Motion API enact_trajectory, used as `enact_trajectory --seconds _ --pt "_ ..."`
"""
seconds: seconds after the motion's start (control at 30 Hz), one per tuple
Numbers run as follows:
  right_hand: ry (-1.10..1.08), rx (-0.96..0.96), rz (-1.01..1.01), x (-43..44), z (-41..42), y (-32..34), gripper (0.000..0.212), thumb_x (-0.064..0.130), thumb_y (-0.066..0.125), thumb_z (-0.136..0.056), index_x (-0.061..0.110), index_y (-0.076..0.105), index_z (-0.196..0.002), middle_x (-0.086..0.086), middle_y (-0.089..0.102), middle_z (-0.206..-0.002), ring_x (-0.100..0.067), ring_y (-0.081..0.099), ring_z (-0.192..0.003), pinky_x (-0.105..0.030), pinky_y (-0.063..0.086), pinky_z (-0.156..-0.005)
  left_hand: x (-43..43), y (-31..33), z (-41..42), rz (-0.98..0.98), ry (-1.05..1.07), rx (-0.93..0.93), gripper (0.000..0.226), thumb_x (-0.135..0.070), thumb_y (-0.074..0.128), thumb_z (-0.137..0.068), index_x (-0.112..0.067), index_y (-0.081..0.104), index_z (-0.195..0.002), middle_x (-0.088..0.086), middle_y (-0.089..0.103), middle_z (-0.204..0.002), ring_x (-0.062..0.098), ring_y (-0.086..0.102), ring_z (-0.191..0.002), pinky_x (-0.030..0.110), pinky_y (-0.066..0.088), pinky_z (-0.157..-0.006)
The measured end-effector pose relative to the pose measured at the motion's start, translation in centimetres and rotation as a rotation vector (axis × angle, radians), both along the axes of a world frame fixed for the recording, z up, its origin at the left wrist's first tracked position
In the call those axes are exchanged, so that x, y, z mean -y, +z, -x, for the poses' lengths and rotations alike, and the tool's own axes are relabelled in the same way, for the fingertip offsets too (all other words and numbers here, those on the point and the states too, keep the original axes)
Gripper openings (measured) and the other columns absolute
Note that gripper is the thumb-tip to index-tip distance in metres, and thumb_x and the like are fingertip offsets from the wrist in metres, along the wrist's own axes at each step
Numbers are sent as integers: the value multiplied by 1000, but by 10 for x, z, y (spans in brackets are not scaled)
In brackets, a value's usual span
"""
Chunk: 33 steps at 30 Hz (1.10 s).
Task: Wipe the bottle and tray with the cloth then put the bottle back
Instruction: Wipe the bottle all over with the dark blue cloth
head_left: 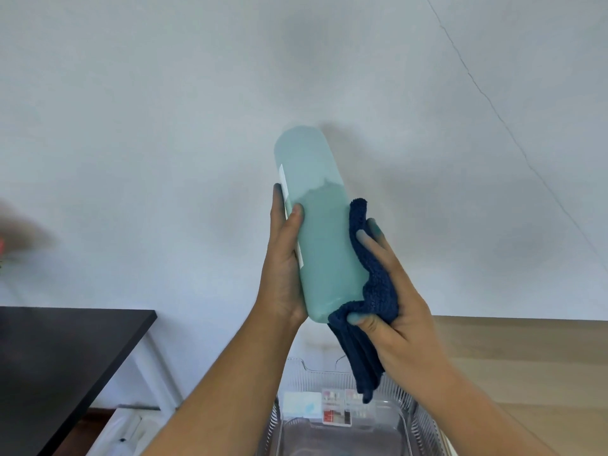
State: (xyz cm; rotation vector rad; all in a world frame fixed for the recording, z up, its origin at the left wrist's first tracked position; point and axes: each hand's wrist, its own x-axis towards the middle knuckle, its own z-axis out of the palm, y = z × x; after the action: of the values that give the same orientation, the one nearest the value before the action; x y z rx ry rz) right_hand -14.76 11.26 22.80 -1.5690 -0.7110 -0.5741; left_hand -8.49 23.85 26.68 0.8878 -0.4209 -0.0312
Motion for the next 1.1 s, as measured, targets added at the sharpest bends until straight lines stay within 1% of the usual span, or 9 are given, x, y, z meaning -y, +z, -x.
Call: enact_trajectory --seconds 0.07,0.17,0.33,0.5,0.67,0.83,0.93,1.03,1.1 --pt "-39 31 115 6 1 4 73 16 70 -80 47 39 -138 24 19 -156 1 20 -144 -9 34 -104 -5 5 -3 -64 -36 8 59 -38 53 -89 -41 33 -144 10 49 -144 33 53 -125 50 49 -97" --pt "-147 90 360 20 0 15 74 18 68 -83 49 33 -140 25 12 -157 -3 15 -146 -17 33 -110 -16 12 -11 -215 -84 56 60 -28 50 -89 -32 30 -146 16 48 -144 38 46 -131 59 33 -109" --pt "-184 83 570 26 -2 17 63 38 56 -86 50 26 -140 28 6 -156 -7 0 -149 -14 13 -117 -5 7 -7 -290 -47 43 45 -30 59 -90 -23 44 -132 10 66 -116 28 65 -105 42 56 -84" --pt "-172 90 315 18 0 0 58 29 61 -88 48 38 -137 26 17 -156 -7 13 -148 -15 26 -113 3 3 -4 -168 -99 1 45 -32 58 -92 -25 41 -133 7 66 -113 29 65 -100 43 55 -80" --pt "-9 -19 -206 0 7 -6 48 52 52 -89 38 46 -134 6 31 -155 -3 33 -140 -11 38 -102 9 5 1 -35 -179 -129 63 -38 57 -87 -18 35 -142 22 44 -143 37 48 -119 57 36 -105" --pt "-63 -27 -22 7 7 0 54 40 60 -87 39 42 -138 8 25 -157 -6 29 -143 -17 38 -107 11 11 4 -66 -71 38 37 -28 54 -91 -25 45 -127 15 54 -123 34 57 -105 50 49 -89" --pt "-140 21 127 13 5 8 60 31 63 -83 41 41 -137 15 23 -156 2 25 -142 -8 34 -104 10 11 5 -48 -53 64 38 -26 53 -92 -25 45 -129 14 56 -122 33 60 -104 48 52 -87" --pt "-53 14 -12 8 8 9 51 23 57 -88 37 44 -135 12 31 -154 3 31 -139 -7 35 -102 10 11 6 6 -130 -33 56 -34 56 -87 -18 39 -138 20 49 -136 35 53 -112 50 47 -95" --pt "32 -39 -183 2 11 6 43 41 55 -91 38 46 -134 6 40 -150 -3 39 -136 -11 40 -101 11 11 8 65 -209 -149 77 -41 59 -82 -15 28 -148 22 36 -150 36 45 -121 53 36 -106"
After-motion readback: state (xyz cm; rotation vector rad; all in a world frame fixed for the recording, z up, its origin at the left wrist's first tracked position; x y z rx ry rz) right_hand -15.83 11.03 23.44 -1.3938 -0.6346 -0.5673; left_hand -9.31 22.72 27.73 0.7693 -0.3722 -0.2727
